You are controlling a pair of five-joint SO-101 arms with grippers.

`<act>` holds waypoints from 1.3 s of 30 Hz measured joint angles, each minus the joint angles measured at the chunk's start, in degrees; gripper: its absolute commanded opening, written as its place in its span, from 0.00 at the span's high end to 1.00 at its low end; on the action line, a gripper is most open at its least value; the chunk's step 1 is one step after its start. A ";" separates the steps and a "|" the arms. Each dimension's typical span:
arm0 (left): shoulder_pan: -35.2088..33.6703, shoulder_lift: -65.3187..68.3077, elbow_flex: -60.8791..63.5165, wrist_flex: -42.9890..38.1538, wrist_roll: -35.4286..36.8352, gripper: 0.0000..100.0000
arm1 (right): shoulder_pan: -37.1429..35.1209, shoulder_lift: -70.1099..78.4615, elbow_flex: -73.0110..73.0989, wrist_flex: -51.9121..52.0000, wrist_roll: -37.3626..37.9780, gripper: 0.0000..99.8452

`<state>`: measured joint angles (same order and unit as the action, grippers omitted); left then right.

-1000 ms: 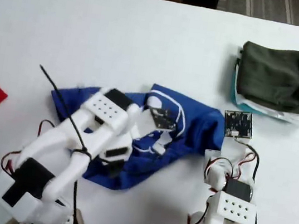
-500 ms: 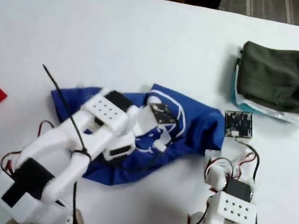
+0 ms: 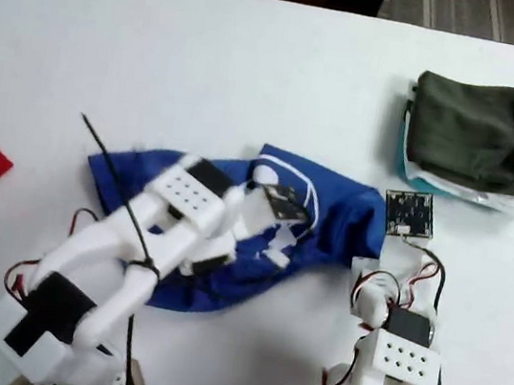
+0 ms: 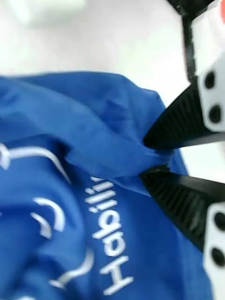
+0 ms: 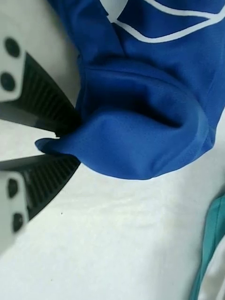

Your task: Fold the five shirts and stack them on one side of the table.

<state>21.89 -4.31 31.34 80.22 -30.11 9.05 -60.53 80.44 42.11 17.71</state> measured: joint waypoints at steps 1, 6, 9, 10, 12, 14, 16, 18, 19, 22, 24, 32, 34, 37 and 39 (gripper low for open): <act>-1.58 0.00 -0.70 1.49 0.00 0.97 | 0.00 0.00 -0.44 0.09 0.00 0.98; -10.73 0.00 -11.60 10.99 0.00 0.97 | -1.49 0.00 -9.41 4.84 3.96 0.98; -14.77 0.00 -21.71 17.14 -0.18 0.97 | -3.96 0.00 -17.14 6.68 5.54 0.98; -15.74 0.00 -25.14 18.81 -0.88 0.97 | -5.19 0.09 -19.52 6.77 5.63 0.98; -17.05 0.00 -31.65 20.22 -2.02 0.97 | -7.82 2.73 -24.97 7.03 5.80 0.98; -18.73 0.00 -37.10 20.75 -2.20 0.97 | -9.58 7.82 -31.30 7.03 5.80 0.98; -20.13 0.00 -41.85 21.01 -2.20 0.97 | -10.11 14.33 -39.21 8.35 5.80 0.98; -20.75 0.00 -46.77 21.10 -2.37 0.97 | -10.20 22.24 -48.88 10.81 4.22 0.98; -21.10 0.00 -49.41 21.10 -2.55 0.97 | -10.20 26.46 -54.24 12.66 3.43 0.98; -22.68 0.00 -57.93 21.19 -2.73 0.97 | -10.20 38.59 -72.09 19.34 2.37 0.98; -23.82 0.00 -64.18 21.19 -2.73 0.97 | -10.02 45.63 -84.57 23.91 2.11 0.98; -27.43 0.00 -84.57 21.19 -2.90 0.97 | -10.02 58.29 -127.12 39.65 -2.02 0.98; -27.60 -0.09 -87.38 21.19 -2.90 0.97 | -10.02 58.73 -133.71 41.67 -4.13 0.98; -27.60 -1.14 -91.25 21.19 -2.90 0.97 | -10.02 58.81 -141.01 42.64 -5.63 0.98; -27.60 -3.25 -92.84 21.19 -2.90 0.97 | -10.02 58.81 -145.41 43.16 -5.80 0.98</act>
<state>-5.71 -7.56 -61.49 101.41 -33.01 -0.97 -1.71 -64.97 85.27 11.91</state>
